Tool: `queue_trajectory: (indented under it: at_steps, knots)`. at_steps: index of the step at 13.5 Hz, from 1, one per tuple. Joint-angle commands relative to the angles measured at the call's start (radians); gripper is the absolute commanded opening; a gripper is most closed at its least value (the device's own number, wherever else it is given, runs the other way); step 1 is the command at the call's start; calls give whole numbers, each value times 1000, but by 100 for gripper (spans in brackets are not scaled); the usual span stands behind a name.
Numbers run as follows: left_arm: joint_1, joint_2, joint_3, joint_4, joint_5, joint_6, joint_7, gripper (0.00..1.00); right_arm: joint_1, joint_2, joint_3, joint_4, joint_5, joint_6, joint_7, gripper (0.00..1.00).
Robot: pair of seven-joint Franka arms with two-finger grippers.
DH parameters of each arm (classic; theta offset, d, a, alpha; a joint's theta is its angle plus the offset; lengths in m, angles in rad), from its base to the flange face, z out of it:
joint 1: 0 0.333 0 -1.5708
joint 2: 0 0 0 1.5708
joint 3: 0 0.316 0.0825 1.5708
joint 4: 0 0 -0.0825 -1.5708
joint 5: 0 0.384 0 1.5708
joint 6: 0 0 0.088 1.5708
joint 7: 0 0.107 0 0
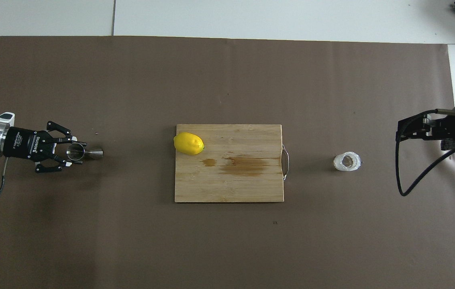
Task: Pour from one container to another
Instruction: 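Close the left gripper around the steel cup, then lift the steel cup and carry it over the wooden board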
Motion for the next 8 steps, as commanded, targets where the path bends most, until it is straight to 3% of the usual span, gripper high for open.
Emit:
queue_trajectory:
  at_steps: [1,2,8]
  knots:
    - [-7,-14,5,12,-3,2,-35,7,-2,-18,2,-18,2,6,12,100]
    - [-9,-15,3,24,-3,-3,-41,0,-2,-18,2,-18,2,6,12,100]
    - [-18,-29,-47,53,-75,-38,-199,0,-2,-18,2,-18,2,6,12,100]
